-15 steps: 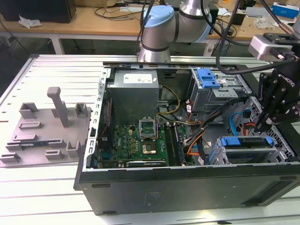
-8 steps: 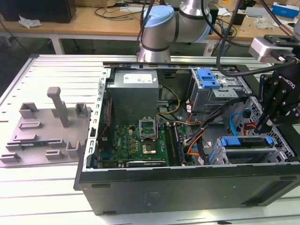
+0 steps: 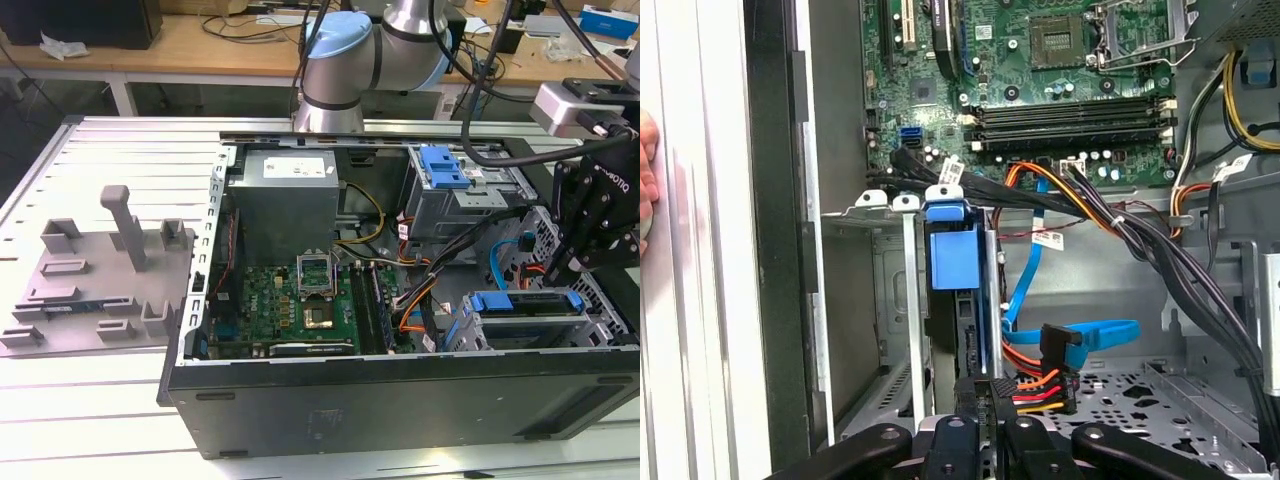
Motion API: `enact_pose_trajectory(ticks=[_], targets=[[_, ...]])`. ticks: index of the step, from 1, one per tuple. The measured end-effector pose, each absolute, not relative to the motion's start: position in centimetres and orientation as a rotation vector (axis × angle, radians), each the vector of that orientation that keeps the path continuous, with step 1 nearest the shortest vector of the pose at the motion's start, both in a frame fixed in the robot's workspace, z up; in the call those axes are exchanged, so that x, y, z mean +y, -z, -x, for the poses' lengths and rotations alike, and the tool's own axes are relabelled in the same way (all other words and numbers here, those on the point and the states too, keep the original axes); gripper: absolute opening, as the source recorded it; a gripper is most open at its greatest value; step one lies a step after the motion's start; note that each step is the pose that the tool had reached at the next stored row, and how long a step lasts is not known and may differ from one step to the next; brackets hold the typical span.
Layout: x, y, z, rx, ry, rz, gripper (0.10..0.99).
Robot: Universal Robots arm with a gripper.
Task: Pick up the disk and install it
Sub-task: 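Insert the first disk wire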
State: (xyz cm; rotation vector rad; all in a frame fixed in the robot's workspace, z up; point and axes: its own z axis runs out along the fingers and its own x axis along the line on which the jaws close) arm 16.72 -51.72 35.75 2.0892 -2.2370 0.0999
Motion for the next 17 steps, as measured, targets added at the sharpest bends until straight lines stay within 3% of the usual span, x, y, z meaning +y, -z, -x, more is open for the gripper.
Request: enact_pose_trajectory(ticks=[17], targets=[[-52.2,-35.59,-16.62,-2.245,-0.094,-2.104,0.169]])
